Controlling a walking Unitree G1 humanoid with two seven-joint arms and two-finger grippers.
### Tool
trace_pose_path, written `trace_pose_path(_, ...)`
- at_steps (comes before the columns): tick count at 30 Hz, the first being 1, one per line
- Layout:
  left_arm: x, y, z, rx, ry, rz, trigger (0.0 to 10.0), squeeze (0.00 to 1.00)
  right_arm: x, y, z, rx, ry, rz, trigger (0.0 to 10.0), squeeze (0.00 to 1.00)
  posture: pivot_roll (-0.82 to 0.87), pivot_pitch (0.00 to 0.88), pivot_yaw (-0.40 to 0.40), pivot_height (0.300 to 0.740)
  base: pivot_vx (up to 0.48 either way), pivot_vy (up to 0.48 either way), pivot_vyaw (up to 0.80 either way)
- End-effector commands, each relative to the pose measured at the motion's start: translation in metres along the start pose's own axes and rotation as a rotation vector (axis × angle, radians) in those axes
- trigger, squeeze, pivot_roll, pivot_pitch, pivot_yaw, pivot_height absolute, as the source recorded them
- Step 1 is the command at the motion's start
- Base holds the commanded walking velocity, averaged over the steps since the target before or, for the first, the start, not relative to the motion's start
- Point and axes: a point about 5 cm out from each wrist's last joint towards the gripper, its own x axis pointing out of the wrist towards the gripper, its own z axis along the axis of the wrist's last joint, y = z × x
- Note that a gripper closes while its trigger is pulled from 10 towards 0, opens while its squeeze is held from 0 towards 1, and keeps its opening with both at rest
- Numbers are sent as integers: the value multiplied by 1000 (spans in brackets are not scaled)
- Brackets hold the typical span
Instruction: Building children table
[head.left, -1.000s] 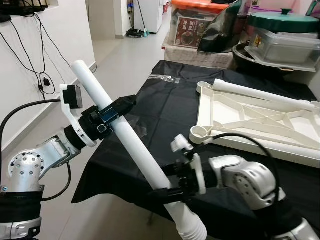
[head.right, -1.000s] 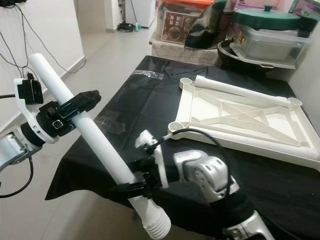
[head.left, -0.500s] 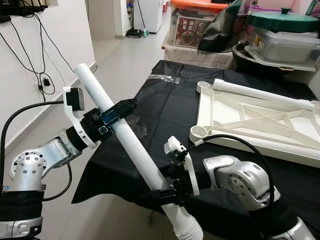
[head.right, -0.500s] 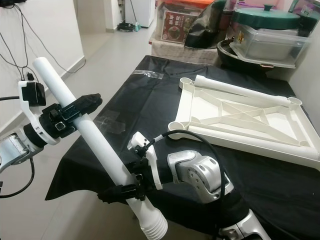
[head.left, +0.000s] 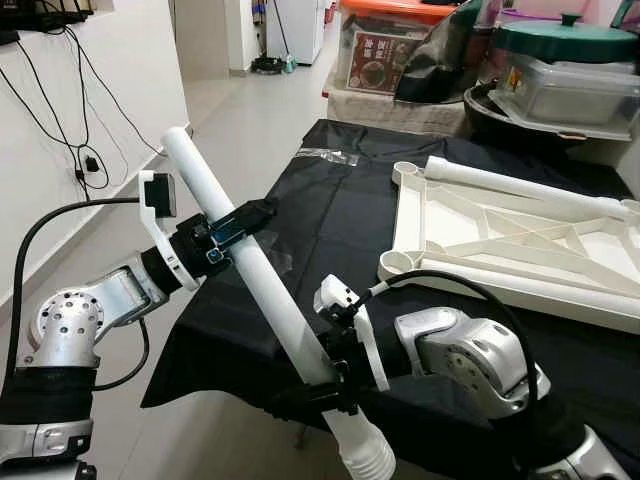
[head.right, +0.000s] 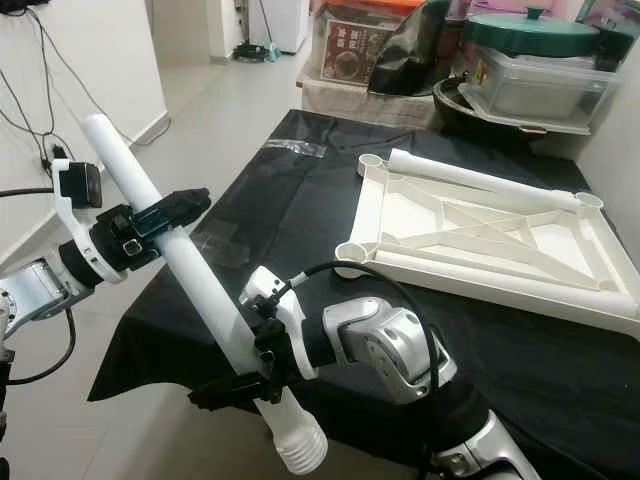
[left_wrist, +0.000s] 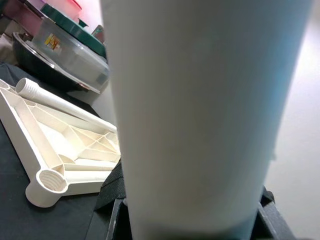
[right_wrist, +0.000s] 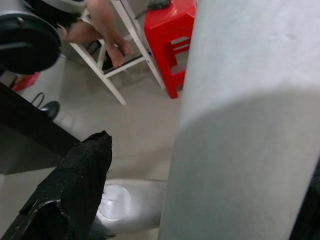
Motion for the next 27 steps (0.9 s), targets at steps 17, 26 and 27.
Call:
trace_pose_path(17, 18, -10, 10, 4, -89, -122, 10000, 0, 24, -12, -10, 36, 90, -92, 0, 0, 58, 68, -44, 740, 0, 0, 0)
trace_pose_path(26, 19, -5, 5, -21, -83, -64, 10000, 1000, 20, -18, -11, 40, 72, -128, 0, 0, 58, 54, -42, 740, 0, 0, 0)
trace_pose_path(27, 19, -6, 4, -1, -76, -58, 10000, 1000, 18, -19, -9, 38, 64, -131, 0, 0, 58, 51, -41, 740, 0, 0, 0)
